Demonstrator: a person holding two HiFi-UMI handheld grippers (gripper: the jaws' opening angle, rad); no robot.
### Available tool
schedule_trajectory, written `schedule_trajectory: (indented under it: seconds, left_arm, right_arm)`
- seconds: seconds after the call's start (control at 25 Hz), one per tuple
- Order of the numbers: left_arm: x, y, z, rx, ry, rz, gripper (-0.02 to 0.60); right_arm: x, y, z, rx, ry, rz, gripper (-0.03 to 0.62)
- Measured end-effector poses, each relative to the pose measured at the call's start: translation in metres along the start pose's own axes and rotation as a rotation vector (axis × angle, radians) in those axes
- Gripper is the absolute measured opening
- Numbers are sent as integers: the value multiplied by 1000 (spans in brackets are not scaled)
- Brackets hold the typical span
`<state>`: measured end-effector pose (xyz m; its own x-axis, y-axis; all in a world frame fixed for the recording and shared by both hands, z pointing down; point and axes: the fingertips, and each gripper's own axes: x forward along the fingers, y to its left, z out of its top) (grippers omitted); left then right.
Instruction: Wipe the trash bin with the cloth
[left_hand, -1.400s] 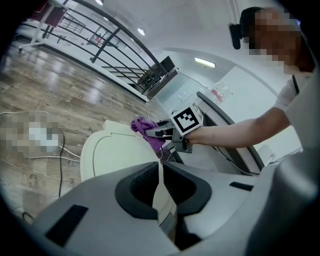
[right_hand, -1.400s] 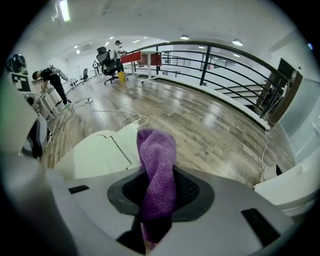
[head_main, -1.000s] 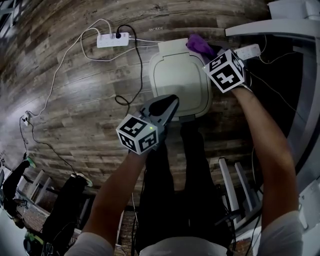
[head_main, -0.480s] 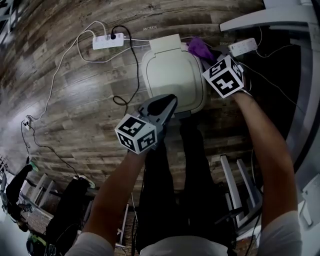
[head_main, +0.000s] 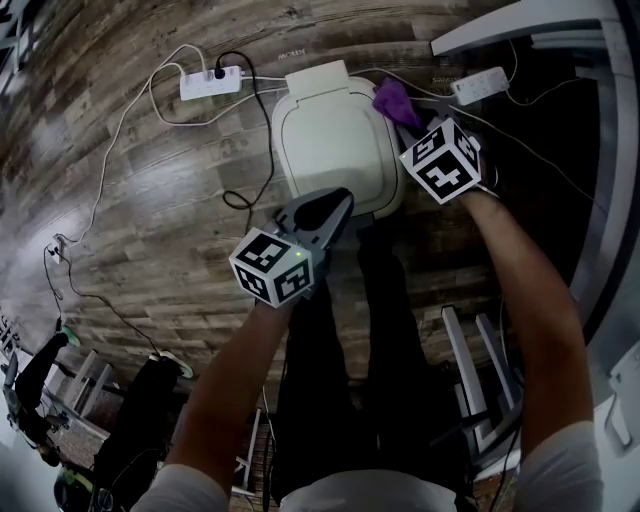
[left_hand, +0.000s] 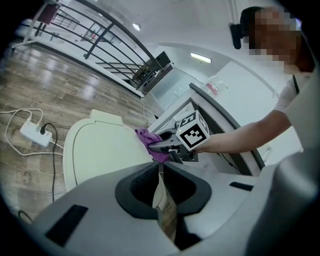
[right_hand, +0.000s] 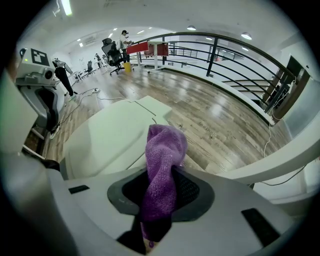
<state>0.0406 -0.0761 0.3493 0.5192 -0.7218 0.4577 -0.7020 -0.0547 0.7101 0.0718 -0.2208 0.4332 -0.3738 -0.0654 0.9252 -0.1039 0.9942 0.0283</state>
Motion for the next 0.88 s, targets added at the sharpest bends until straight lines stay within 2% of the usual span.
schedule_trajectory:
  seconds: [0.36,0.64,0.88]
  left_arm:
    - [-4,-7,-11,-6,-7,31,29]
    - [-13,-17,-28,-34,-46,75,29]
    - [-23,-26,-51,-35,-11,75,29]
  right_arm:
    - [-11,27,-30,43,9,29,107]
    - [-20,53,-54,48,12,50,107]
    - [-24,71,-72,94,18,42,107]
